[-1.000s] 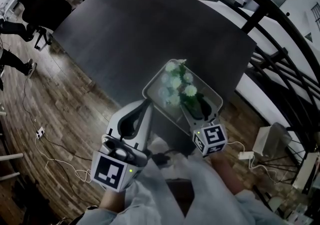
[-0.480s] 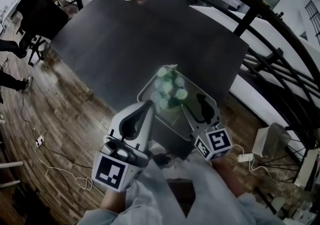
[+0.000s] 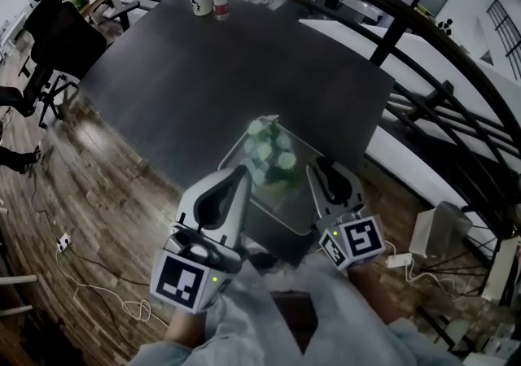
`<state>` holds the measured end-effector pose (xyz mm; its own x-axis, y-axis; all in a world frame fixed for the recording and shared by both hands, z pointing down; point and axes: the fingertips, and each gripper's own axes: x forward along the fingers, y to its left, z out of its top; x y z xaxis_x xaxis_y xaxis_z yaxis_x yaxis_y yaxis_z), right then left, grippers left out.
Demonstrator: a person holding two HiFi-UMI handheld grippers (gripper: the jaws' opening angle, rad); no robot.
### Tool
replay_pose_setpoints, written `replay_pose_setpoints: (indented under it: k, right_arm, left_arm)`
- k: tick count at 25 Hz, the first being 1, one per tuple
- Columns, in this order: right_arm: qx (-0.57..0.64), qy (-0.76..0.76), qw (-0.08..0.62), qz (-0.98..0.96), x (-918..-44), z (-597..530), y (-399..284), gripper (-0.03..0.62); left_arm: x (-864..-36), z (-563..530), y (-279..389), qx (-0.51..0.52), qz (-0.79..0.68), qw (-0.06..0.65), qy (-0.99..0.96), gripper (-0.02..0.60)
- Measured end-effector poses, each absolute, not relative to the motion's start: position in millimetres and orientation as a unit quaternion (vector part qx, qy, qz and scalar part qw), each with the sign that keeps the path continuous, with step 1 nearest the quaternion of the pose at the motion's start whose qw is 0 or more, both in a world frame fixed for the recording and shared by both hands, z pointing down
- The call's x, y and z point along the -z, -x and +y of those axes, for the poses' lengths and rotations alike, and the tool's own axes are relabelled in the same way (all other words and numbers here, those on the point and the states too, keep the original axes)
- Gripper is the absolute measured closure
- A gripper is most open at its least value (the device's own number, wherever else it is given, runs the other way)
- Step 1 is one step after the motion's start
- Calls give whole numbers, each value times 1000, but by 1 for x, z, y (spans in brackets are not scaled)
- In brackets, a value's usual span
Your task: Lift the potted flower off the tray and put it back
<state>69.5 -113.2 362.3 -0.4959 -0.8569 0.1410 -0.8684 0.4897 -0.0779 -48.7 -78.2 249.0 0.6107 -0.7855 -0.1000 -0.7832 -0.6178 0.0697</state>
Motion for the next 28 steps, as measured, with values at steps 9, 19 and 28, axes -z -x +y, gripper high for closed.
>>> replay_pose_setpoints:
  k: [9, 19, 28]
  right_arm:
    - [-51, -514, 29, -856, -339, -111, -74, 591]
    - [-22, -514, 25, -857, -317, -103, -74, 591]
    - [-18, -515, 38, -856, -321, -105, -76, 591]
  left_arm:
    - [-245, -78, 46, 62, -429, 5, -901, 583]
    - [-244, -79, 45, 65, -420, 3, -905, 583]
    - [-246, -80, 44, 65, -421, 2, -905, 583]
